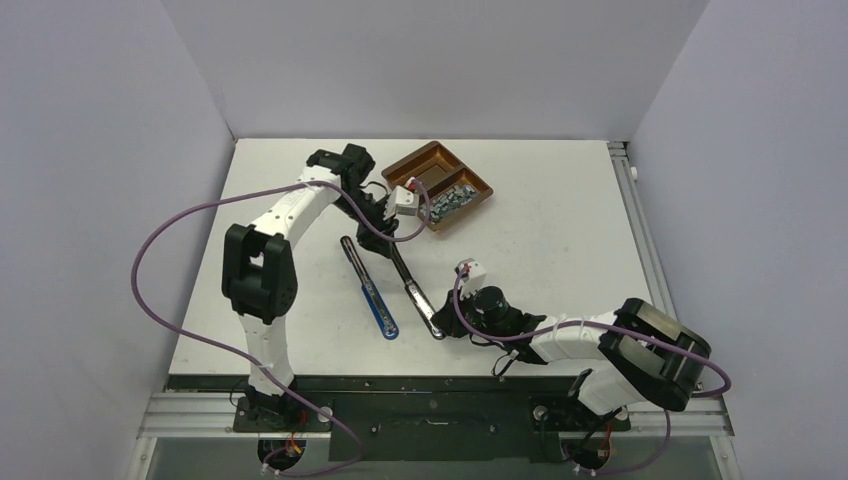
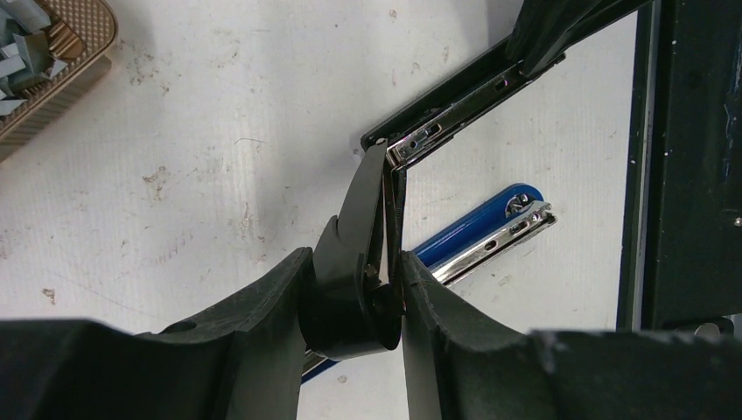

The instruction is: Load the staples into the stapler

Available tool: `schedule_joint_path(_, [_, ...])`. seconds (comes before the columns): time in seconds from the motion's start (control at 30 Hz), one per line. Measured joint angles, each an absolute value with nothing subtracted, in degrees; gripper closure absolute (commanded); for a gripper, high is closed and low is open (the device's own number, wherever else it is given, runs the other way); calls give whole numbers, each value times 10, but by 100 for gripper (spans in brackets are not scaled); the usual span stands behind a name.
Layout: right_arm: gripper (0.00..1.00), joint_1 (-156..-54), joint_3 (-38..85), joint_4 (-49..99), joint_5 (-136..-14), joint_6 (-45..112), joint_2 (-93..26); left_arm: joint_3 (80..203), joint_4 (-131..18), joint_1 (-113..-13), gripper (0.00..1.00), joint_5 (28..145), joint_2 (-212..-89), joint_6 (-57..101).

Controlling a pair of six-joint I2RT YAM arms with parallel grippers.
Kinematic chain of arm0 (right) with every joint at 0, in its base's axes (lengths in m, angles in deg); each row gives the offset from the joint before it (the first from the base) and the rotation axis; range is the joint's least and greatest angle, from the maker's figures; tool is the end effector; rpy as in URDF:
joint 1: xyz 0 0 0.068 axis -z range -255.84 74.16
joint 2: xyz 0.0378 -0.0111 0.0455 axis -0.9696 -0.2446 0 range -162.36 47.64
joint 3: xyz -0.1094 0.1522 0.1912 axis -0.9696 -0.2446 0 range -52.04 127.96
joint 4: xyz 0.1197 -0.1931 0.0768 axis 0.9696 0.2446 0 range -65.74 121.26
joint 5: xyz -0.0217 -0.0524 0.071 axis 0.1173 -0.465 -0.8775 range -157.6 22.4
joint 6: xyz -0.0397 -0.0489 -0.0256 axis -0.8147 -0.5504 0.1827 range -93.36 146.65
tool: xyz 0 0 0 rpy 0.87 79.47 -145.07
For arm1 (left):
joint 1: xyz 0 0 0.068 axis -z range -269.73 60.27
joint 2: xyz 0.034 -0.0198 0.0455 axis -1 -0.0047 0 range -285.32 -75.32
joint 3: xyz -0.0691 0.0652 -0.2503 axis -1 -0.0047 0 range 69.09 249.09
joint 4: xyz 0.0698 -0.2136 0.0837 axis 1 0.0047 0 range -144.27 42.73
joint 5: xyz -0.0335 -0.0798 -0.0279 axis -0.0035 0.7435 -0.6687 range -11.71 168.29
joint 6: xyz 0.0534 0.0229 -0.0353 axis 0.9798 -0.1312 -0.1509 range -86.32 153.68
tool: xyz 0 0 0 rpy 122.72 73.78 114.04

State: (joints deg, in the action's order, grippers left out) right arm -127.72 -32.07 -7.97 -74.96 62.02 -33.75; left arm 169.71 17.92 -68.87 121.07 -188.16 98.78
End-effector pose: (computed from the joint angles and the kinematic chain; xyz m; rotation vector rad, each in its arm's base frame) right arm 0.1499 0.2025 0.1407 -0.4077 2.2185 1.0175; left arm 0.3241 -0.1632 0.2501 1.8292 1.8890 -0.9056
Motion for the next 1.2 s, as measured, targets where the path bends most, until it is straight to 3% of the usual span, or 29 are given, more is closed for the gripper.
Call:
schedule_joint_path(0.23, [91,-1277,-322,-81,-749,621,-340,1678,151,-695,69,1204,-1893,976])
schedule_joint_path(0.53, [91,-1277,-324,-96,-749,623,-349,1649,132,-722,64,1205,-1890,974])
schedule_joint_path(0.67, [92,-1276,-324,-102,-749,623,-353,1649,119,-723,56,1198,-1890,966])
schedule_joint_path(0.73, [91,-1276,-324,-104,-749,625,-353,1649,92,-723,46,1183,-1893,961])
schedule_joint_path(0.83, [91,-1277,-327,-100,-754,629,-353,1645,41,-724,40,1153,-1896,958])
schedule_joint_path(0.93, [91,-1277,-331,-98,-760,632,-354,1638,-14,-730,19,1131,-1897,948])
schedule_joint_path(0.97, [91,-1277,-331,-98,-760,632,-354,1633,-34,-733,2,1128,-1897,938])
schedule_joint_path(1.13, [91,-1277,-331,-97,-761,634,-354,1605,-99,-734,4,1116,-1897,907])
schedule_joint_path(1.2, [85,-1277,-331,-96,-760,634,-353,1596,-113,-734,4,1110,-1897,897])
